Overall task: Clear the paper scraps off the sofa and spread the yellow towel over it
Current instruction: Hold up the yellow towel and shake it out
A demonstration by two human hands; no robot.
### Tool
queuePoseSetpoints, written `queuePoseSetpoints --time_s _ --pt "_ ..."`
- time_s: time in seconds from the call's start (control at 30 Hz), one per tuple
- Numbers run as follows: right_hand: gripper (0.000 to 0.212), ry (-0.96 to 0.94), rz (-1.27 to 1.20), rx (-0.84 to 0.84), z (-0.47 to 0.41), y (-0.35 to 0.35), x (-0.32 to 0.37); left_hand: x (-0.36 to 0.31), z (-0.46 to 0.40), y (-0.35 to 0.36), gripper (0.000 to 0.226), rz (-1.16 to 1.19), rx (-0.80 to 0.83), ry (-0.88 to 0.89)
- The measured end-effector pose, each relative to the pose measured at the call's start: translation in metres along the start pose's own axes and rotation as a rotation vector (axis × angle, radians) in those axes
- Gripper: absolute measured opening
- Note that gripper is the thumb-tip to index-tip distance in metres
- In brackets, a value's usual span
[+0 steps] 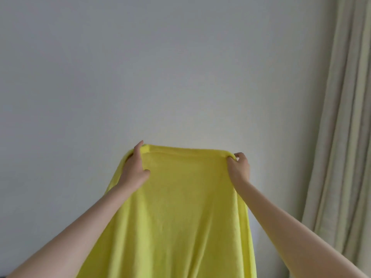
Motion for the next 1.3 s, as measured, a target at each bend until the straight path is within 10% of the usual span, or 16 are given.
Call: queuePoseSetpoints --time_s 0.33,0.53,1.1,1.3 --pt "0.021 -0.44 0.079 0.386 0.043 0.057 0.09 -0.033 0.021 0.018 0.117 -0.175 0.062 0.27" --pt "0.014 -0.517 0.114 0.519 0.065 0.071 0.079 -0.012 0.01 0.017 0.014 -0.058 -0.08 0.172" --pt "0.015 -0.134 0.814 0.565 0.053 0.098 -0.062 -0.015 -0.007 -0.034 0.041 -0.06 -0.326 0.207" --pt "0.02 0.132 0.371 0.823 0.064 0.102 -0.09 0.0 -0.028 -0.062 0.019 -0.072 -0.447 0.133"
Point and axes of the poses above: each hand's wrist, its own z-axis away from the middle knuckle, its own y-axis out of the palm, x = y × z, the point moved 2 cm from there along -z, towards the middle knuckle
